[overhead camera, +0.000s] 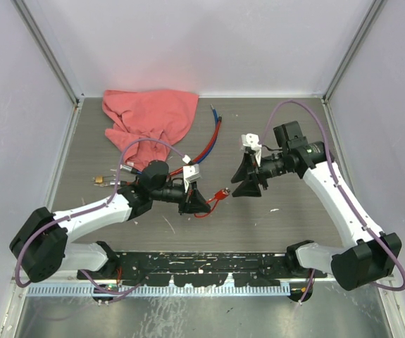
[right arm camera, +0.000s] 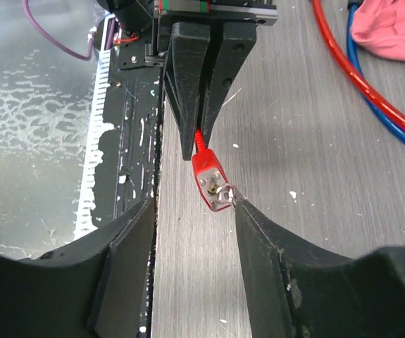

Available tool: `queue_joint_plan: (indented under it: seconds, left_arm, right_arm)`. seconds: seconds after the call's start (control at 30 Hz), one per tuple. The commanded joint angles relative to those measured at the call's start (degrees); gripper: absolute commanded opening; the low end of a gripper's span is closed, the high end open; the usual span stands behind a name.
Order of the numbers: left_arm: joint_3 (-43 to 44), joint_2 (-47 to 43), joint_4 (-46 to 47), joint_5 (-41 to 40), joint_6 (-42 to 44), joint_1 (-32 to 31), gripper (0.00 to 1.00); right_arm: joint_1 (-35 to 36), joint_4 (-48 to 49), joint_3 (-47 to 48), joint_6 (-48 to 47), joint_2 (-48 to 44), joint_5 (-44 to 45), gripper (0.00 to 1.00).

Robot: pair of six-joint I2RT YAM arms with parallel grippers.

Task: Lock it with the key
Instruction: Lock the lock.

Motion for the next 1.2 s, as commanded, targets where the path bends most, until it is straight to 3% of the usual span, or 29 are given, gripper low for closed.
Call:
queue_joint_plan:
  seconds: [0.0, 0.47, 0.63, 0.97, 1.17]
  left_arm:
    - [2.49, -1.78, 3.51, 0.54, -0.9, 0.23, 0.0]
    - [2.78, -1.81, 3.6, 0.62, -1.13, 0.25, 0.0]
    - [2.64, -1.7, 3.85, 0.68, -1.42, 0.24, 0.0]
    - [1.93, -2.15, 4.07, 1.36, -1.71, 0.21, 0.0]
    - [1.74, -1.55, 4.74, 2.5, -2.08, 0.22, 0.0]
  right_arm:
    - [3.94, 4.96, -0.46, 7.28, -0.11, 5.03, 0.54]
    - [6.51, 7.68, -1.37, 8.33, 0.14, 9.84, 0.47]
    - [7.39, 7.51, -1.66, 6.78, 0.39, 10.36, 0.39]
    - [8.11, 5.13, -0.7, 0.26, 1.09, 11.65, 0.2]
    - [8.18, 1.39, 1.01, -7.56, 1.68, 11.33, 0.01]
